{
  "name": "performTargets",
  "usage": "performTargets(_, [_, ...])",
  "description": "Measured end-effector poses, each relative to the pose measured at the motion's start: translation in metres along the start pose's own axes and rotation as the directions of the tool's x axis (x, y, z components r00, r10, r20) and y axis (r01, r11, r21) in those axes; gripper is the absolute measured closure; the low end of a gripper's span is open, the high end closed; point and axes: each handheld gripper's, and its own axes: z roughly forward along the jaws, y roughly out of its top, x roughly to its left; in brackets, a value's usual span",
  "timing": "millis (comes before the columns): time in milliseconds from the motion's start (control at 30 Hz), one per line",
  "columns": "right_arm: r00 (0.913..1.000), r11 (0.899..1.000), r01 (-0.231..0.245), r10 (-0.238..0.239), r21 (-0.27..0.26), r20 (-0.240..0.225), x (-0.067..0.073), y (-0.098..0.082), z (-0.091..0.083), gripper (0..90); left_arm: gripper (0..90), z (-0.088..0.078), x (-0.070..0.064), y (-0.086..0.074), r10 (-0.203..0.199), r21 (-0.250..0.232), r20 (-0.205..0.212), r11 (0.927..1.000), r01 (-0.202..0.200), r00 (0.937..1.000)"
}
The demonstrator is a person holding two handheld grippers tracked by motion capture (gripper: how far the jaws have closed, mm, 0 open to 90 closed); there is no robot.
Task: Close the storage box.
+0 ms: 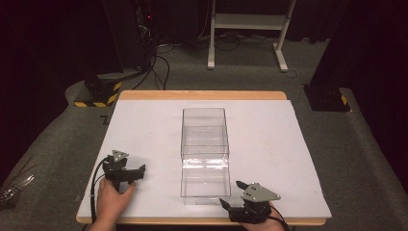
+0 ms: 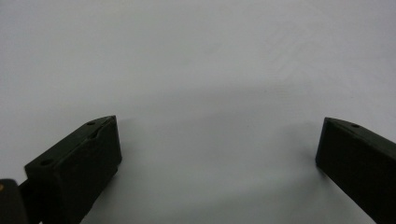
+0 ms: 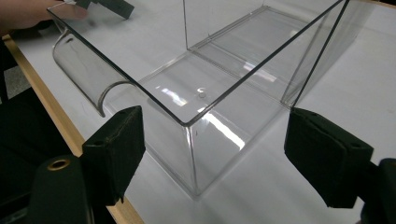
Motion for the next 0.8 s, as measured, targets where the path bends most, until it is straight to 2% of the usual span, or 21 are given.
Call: performTargets(800, [0.9995,1.000,-0.004,0.005,-0.021,0.030,-0.0039,0.0089,0.0083,20.5,0.4,0.0001,0.0000,0.0000,-0.001,0.000,0.000,1.0000,0.001,1.0000])
